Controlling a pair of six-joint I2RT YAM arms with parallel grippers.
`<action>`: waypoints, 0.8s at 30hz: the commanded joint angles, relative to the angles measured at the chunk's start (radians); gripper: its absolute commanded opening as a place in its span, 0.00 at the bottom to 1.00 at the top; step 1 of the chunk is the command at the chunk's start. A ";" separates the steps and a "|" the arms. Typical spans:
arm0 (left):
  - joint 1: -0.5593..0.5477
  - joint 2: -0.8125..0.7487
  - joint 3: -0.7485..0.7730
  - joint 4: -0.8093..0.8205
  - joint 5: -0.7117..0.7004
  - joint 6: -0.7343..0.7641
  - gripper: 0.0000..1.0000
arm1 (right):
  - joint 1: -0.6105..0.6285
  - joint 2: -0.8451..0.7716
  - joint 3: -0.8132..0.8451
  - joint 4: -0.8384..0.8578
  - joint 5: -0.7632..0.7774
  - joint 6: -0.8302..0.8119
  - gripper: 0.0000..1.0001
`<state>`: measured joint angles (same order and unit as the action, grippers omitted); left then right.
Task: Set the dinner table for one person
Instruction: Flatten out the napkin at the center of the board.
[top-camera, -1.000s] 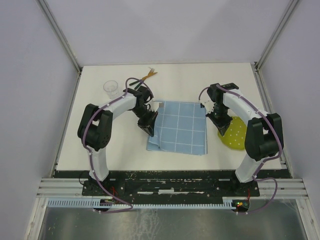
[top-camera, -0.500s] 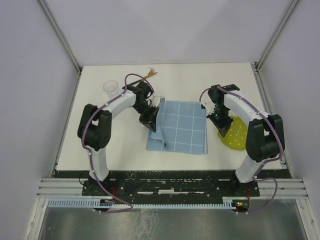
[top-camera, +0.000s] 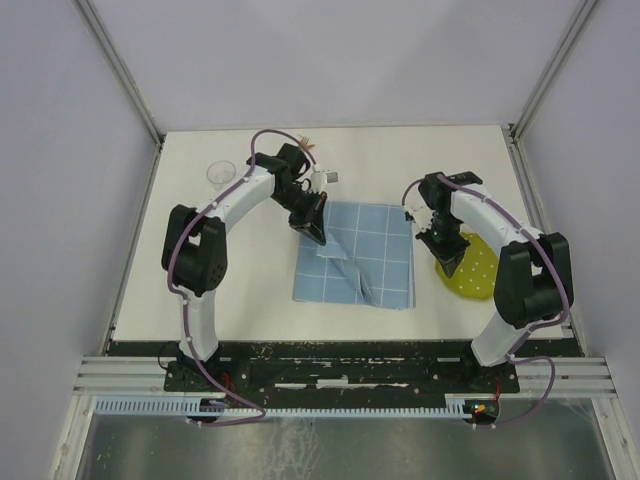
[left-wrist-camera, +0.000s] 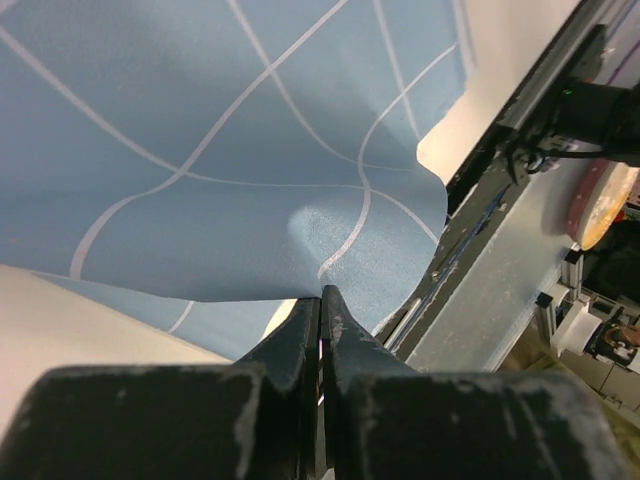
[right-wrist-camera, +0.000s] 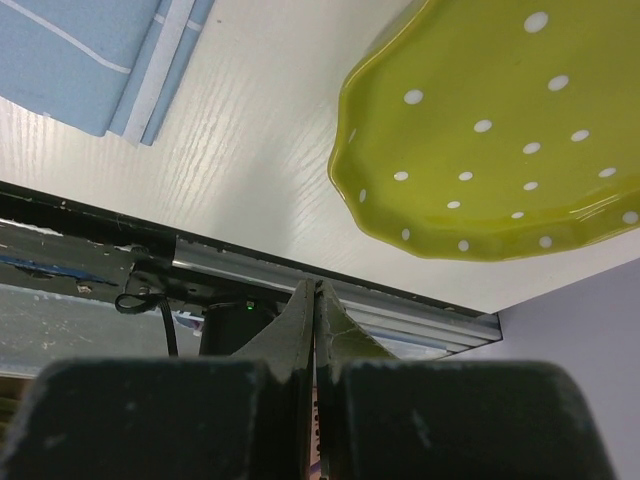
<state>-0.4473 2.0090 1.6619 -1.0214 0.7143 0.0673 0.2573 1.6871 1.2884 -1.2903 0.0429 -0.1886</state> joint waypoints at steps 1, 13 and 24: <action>-0.004 0.010 0.084 0.015 0.132 -0.041 0.03 | -0.011 -0.046 -0.012 0.009 0.016 0.003 0.02; 0.004 -0.029 0.072 0.106 0.169 -0.093 0.03 | -0.022 -0.055 -0.004 0.001 0.008 0.000 0.02; 0.005 0.028 0.127 0.101 0.102 -0.087 0.03 | -0.010 -0.053 0.214 -0.077 -0.259 -0.008 0.18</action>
<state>-0.4465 2.0197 1.7145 -0.9382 0.8318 -0.0002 0.2398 1.6665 1.4414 -1.3361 -0.0917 -0.2031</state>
